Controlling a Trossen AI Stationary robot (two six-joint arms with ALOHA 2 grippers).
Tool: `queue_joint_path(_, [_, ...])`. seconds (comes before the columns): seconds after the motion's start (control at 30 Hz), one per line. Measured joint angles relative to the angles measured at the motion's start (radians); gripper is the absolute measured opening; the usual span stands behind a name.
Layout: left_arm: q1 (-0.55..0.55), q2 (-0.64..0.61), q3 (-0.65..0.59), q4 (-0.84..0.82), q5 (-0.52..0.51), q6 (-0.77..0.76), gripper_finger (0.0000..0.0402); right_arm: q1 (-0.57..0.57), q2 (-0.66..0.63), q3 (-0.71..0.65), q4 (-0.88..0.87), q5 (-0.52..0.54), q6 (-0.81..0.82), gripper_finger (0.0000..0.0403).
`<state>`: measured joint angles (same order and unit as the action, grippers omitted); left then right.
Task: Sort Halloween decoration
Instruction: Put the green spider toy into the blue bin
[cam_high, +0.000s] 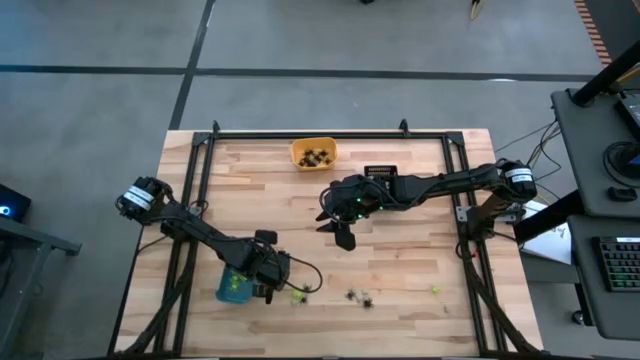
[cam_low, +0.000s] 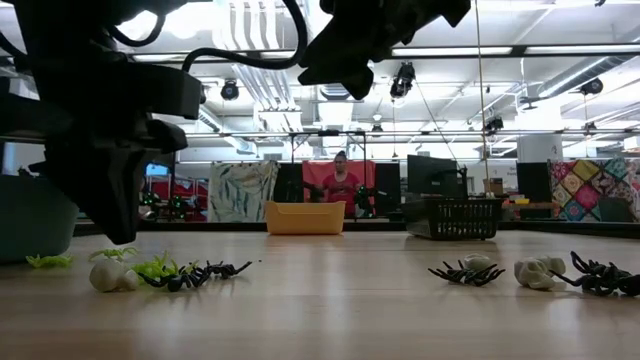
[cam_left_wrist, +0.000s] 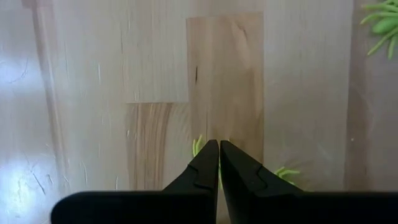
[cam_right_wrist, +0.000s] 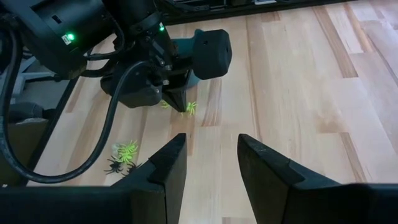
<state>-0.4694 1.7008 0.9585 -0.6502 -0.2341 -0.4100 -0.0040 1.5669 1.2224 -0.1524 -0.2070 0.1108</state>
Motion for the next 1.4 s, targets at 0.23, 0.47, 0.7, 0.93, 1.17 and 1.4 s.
queue_joint_path(0.23, [0.000,0.000,-0.019,0.031,0.017,-0.009,0.0000,0.003,0.000,0.000,0.000,0.000,-0.001,0.0134])
queue_joint_path(0.47, [0.000,0.000,-0.031,0.042,0.015,-0.011,0.0000,0.004,0.000,0.000,0.000,0.000,-0.001,0.0134])
queue_joint_path(0.7, [0.004,0.000,-0.039,0.110,-0.007,0.049,0.0000,0.004,0.000,0.000,0.001,0.000,-0.001,0.0134])
queue_joint_path(0.93, [0.019,0.000,0.000,0.111,-0.160,0.146,0.0000,0.004,0.000,0.000,0.000,0.000,0.000,0.0134])
queue_joint_path(1.17, [0.021,0.000,0.040,0.086,-0.142,0.179,0.0000,0.004,0.000,0.000,0.000,0.000,0.000,0.0134])
queue_joint_path(1.4, [0.016,0.000,0.027,0.112,-0.142,0.149,0.0000,0.004,0.000,0.000,-0.025,-0.001,0.001,0.0134])
